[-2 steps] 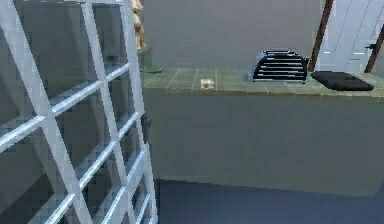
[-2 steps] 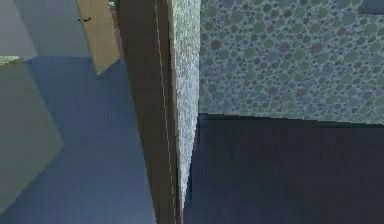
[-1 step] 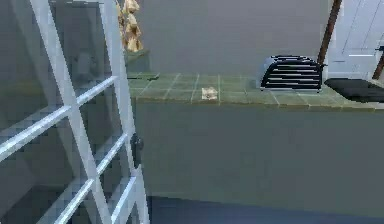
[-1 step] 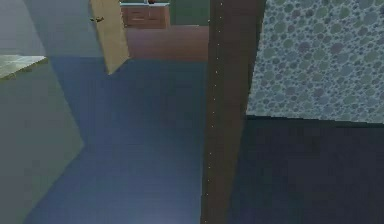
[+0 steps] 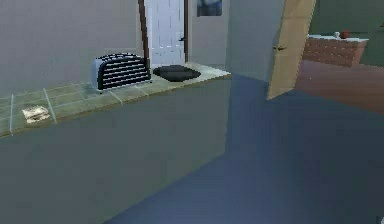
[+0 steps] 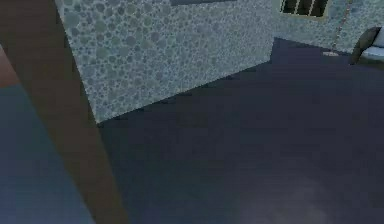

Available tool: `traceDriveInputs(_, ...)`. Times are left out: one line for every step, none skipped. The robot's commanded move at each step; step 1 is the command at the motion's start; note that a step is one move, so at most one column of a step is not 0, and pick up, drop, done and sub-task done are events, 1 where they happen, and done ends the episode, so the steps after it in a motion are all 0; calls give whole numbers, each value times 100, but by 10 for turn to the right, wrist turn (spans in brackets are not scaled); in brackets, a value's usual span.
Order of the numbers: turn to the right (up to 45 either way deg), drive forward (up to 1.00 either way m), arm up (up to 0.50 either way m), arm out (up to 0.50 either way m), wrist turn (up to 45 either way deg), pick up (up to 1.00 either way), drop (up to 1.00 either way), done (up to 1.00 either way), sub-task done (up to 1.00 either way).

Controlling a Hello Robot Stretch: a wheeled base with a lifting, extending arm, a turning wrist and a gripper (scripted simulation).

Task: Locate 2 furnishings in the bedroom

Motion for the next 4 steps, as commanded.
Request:
traceDriveInputs(240, 0, 0, 0, 0, 0, 0, 0, 0)
traceDriveInputs(0, 25, 0, 0, 0, 0, 0, 0, 0)
traceDriveInputs(-450, 0, 0, 0, 0, 0, 0, 0, 0)
traceDriveInputs(-390, 0, 0, 0, 0, 0, 0, 0, 0)
